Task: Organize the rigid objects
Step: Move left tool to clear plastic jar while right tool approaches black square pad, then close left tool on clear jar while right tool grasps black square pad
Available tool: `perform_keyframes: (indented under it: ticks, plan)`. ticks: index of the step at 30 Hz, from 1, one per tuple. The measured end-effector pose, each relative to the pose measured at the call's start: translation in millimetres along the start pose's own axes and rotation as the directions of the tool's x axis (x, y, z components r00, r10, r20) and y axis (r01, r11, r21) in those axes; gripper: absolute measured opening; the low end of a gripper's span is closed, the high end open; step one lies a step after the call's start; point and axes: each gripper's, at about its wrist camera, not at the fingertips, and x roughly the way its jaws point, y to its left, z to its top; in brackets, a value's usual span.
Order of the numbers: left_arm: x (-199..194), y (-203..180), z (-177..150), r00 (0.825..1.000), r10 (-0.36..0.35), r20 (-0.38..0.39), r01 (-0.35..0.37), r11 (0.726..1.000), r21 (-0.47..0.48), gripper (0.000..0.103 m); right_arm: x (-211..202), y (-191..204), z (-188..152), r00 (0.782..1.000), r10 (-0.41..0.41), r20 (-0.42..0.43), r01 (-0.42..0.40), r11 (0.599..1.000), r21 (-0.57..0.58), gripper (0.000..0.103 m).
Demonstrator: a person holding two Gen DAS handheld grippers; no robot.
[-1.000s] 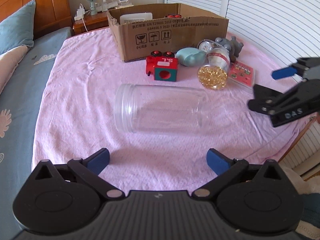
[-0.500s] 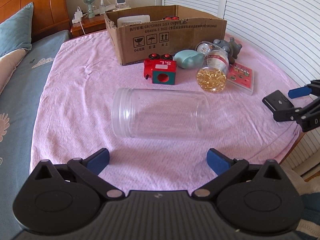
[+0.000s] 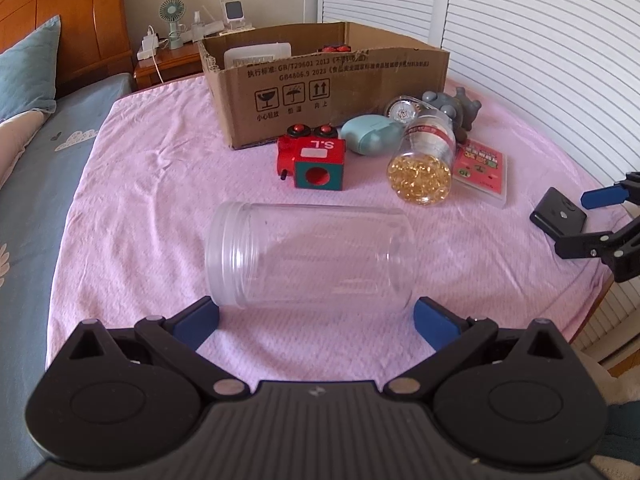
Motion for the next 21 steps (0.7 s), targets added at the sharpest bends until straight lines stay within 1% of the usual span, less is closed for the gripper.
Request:
perform_keyframes:
  ticks: [7,11,14,17,21]
  plan:
    - [1,1,0,1.000,0.001,0.008,-0.001,1.000,-0.003,0.103,3,19,5,0.998,0.055,0.009,-0.054,0.997,-0.063,0.103]
    - [1,1,1,1.000,0.001,0.010,-0.001,1.000,-0.003,0.103,4,23,7,0.998,0.069,0.010,-0.068,0.995,-0.079,0.103]
    - [0,0,2,1.000,0.016,0.014,-0.016,1.000,-0.005,0.102,5,21,8,0.997,0.072,0.009,-0.071,0.994,-0.078,0.102]
    - [-5,-2,5,0.999,0.015,0.034,-0.016,1.000,0.007,0.102,4,19,9,0.997,0.072,0.009,-0.071,0.994,-0.080,0.099]
    - [-8,-4,11,0.999,0.017,0.051,-0.018,1.000,0.011,0.102,3,14,11,0.998,0.066,0.009,-0.065,0.995,-0.072,0.091]
